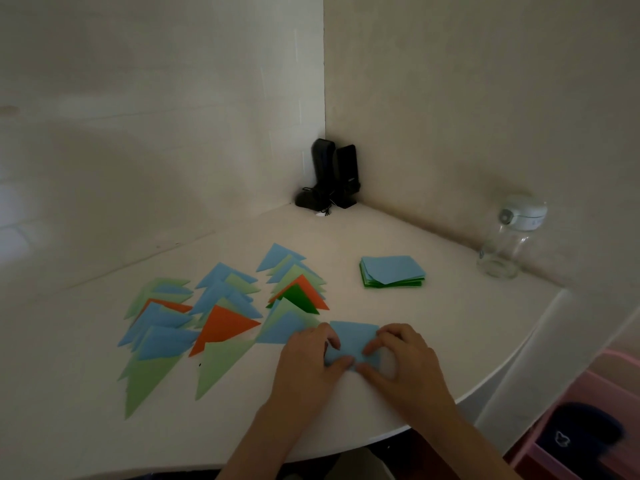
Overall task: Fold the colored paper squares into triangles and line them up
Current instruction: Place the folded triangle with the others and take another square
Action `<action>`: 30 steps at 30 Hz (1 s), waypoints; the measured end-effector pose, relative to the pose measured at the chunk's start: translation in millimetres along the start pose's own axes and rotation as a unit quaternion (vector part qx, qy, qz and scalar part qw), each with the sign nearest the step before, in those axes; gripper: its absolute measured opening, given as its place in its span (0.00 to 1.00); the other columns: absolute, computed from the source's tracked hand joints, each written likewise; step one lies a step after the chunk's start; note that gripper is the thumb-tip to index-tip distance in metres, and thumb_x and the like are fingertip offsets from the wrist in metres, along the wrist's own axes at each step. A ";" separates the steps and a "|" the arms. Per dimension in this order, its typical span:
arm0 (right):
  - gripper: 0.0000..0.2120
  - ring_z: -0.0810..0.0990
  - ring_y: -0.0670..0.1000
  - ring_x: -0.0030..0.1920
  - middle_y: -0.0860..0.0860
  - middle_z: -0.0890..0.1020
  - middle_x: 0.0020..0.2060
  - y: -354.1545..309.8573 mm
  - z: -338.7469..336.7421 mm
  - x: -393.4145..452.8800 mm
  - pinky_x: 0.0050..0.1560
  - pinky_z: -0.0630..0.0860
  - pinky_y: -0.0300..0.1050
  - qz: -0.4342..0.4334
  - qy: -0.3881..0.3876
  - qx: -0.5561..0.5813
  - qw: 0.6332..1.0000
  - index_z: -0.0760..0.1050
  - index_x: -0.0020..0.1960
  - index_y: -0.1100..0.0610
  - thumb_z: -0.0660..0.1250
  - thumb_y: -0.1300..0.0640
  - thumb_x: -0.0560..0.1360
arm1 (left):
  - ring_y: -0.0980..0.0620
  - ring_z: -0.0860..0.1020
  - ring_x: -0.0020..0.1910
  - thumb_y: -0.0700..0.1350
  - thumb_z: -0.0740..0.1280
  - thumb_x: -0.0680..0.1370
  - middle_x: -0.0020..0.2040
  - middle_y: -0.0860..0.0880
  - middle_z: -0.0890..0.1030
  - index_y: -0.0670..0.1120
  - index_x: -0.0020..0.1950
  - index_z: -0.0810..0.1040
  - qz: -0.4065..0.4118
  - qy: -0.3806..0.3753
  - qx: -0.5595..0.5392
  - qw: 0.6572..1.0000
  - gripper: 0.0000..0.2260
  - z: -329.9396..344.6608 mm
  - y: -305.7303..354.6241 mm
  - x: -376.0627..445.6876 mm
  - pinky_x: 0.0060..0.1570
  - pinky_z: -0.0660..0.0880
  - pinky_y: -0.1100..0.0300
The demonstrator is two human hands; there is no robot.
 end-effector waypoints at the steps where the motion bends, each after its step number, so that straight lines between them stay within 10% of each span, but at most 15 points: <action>1: 0.16 0.70 0.41 0.54 0.39 0.68 0.50 0.6 0.8 0.7 0.50 0.65 0.42 0.004 -0.008 0.000 1.000 0.69 0.45 0.37 0.58 0.32 0.60 | 0.58 0.68 0.34 0.51 0.74 0.67 0.33 0.55 0.68 0.56 0.39 0.68 -0.005 -0.003 -0.013 1.000 0.14 -1.3 -1.3 0.7 0.34 0.62 0.66; 16: 0.31 0.69 0.47 0.58 0.40 0.70 0.57 11.9 3.8 10.5 0.61 0.66 0.45 -0.005 -0.093 0.004 0.996 0.67 0.59 0.38 0.54 0.32 0.58 | 0.59 0.74 0.37 0.34 0.72 0.70 0.37 0.51 0.77 0.50 0.38 0.80 0.017 -0.001 -0.085 0.996 0.10 -17.5 -7.7 -2.8 0.38 0.68 0.73; 23: 0.13 0.78 0.42 0.48 0.46 0.78 0.51 2.5 -14.7 29.0 0.48 0.67 0.24 -0.043 -0.121 0.094 0.987 0.72 0.56 0.43 0.56 0.50 0.73 | 0.59 0.72 0.41 0.45 0.56 0.73 0.40 0.51 0.76 0.51 0.39 0.80 0.086 -0.022 -0.054 0.995 0.13 -16.6 2.3 -6.5 0.41 0.67 0.69; 30: 0.15 0.81 0.56 0.40 0.54 0.80 0.41 6.2 -5.6 36.6 0.41 0.75 0.45 -0.127 -0.177 -0.050 0.975 0.83 0.47 0.52 0.63 0.51 0.65 | 0.52 0.72 0.44 0.54 0.56 0.71 0.43 0.54 0.76 0.49 0.41 0.74 0.137 -0.023 0.131 0.982 0.12 -18.4 29.4 -24.2 0.41 0.71 0.51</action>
Point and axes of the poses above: each hand's wrist, its own x-axis towards the middle knuckle, its own z-axis out of the palm, y = z × x, the point moved 5 cm from there along x, towards the middle knuckle
